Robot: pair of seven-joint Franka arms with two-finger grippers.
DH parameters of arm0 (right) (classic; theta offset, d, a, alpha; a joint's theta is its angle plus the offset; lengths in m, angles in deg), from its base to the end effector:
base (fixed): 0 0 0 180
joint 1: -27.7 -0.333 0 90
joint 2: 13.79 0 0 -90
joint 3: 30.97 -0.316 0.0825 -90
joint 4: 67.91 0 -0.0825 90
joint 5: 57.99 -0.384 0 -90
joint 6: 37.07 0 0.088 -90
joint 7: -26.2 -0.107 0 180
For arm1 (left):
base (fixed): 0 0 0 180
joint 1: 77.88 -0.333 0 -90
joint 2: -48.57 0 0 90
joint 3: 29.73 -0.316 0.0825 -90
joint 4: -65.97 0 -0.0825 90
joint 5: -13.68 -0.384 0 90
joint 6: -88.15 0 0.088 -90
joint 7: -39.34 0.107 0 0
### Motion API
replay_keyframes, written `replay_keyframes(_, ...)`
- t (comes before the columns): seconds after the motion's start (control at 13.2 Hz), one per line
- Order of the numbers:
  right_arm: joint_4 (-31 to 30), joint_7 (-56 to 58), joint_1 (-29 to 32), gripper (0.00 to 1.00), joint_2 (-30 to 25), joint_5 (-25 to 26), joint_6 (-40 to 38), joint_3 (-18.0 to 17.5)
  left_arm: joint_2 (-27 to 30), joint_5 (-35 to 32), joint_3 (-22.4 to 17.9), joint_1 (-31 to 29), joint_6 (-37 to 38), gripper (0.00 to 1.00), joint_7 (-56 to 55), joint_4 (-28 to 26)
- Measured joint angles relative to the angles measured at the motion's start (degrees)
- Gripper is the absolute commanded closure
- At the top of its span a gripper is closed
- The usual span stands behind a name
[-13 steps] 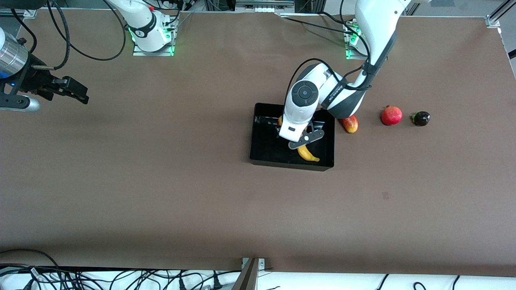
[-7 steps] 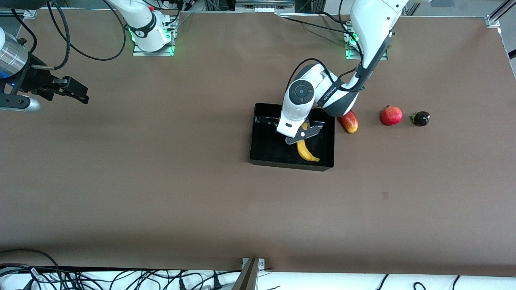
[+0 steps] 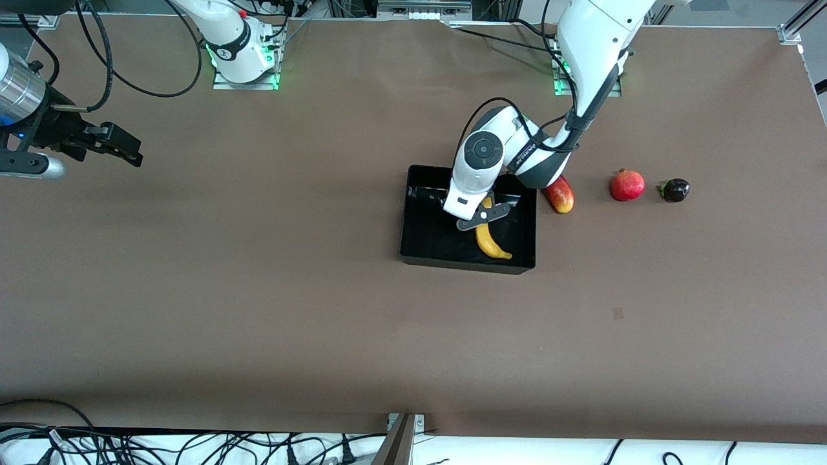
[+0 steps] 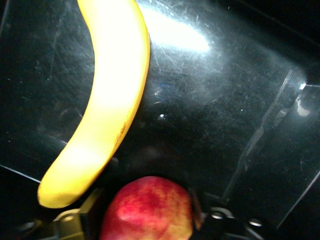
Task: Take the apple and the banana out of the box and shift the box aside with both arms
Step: 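Close the left gripper on the red apple and lift it, then carry the red apple out of the box with the left gripper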
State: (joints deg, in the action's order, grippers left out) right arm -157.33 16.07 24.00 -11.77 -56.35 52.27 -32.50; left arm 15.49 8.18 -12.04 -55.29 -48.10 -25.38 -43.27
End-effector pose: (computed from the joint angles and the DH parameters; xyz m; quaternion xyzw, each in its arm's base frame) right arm 0.5615 0.0480 0.6086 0.9988 -0.0426 -0.0163 0.0162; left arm 0.4792 -0.3956 0.1989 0.9785 0.1959 -0.0644 0.0021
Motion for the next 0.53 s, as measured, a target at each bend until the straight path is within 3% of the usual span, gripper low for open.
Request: replay_keyframes(0.53,0.00,0.00,0.00,0.00,0.00,0.00,0.00,-0.01,0.27,-1.39,0.74,-0.49,2.59,1.00,-0.03,0.79)
